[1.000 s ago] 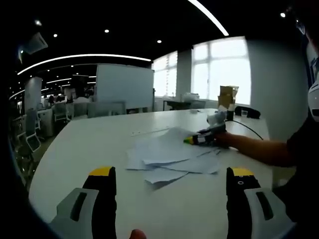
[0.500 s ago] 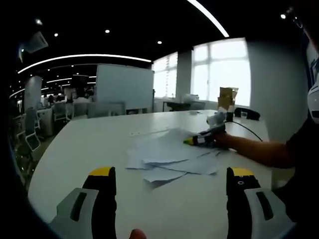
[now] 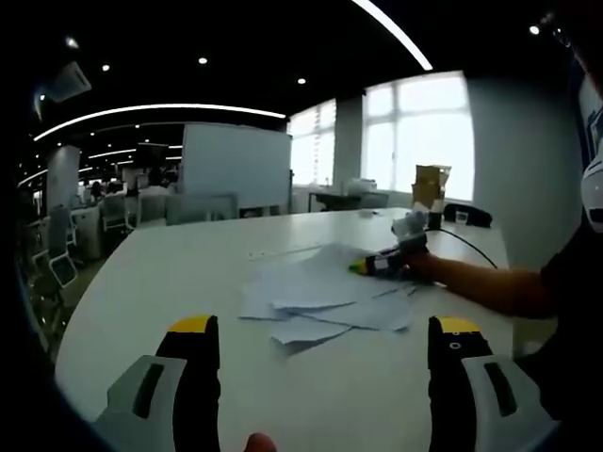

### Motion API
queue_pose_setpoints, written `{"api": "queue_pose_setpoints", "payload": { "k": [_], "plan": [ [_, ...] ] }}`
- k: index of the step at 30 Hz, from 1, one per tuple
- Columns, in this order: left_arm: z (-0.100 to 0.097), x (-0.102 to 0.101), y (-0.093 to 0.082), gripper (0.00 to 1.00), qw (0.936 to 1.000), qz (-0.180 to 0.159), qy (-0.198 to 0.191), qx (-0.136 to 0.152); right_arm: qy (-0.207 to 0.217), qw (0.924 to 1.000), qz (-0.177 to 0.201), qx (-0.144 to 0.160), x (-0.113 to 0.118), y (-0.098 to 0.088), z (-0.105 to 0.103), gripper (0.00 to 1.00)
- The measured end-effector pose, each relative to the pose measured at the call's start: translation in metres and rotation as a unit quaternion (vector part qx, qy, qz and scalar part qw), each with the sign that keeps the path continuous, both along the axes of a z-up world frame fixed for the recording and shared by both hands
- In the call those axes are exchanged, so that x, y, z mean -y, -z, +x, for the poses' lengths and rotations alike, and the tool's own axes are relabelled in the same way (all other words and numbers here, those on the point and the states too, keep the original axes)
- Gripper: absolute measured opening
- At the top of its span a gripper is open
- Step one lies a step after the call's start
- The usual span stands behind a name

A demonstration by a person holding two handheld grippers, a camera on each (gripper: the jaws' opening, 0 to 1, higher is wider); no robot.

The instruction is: Organize the stack of printing papers by aligning and flattening the scattered papers on the table

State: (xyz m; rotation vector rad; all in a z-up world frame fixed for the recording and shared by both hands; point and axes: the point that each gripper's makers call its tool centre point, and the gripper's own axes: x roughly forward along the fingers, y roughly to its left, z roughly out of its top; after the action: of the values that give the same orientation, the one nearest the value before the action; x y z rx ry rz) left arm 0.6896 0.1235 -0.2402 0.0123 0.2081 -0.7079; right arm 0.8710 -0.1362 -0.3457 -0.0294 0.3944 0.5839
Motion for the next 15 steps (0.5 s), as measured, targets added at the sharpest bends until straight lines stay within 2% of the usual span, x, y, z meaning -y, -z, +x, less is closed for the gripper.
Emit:
{"api": "queue_pose_setpoints", "payload": {
  "k": [15],
  "plan": [
    [0.0012, -0.0002, -0.0028, 0.94, 1.0, -0.002, -0.003, 0.003, 0.013, 0.9997, 0.021, -0.007, 0.0026, -0.0065, -0.0002, 0.0]
  ]
}}
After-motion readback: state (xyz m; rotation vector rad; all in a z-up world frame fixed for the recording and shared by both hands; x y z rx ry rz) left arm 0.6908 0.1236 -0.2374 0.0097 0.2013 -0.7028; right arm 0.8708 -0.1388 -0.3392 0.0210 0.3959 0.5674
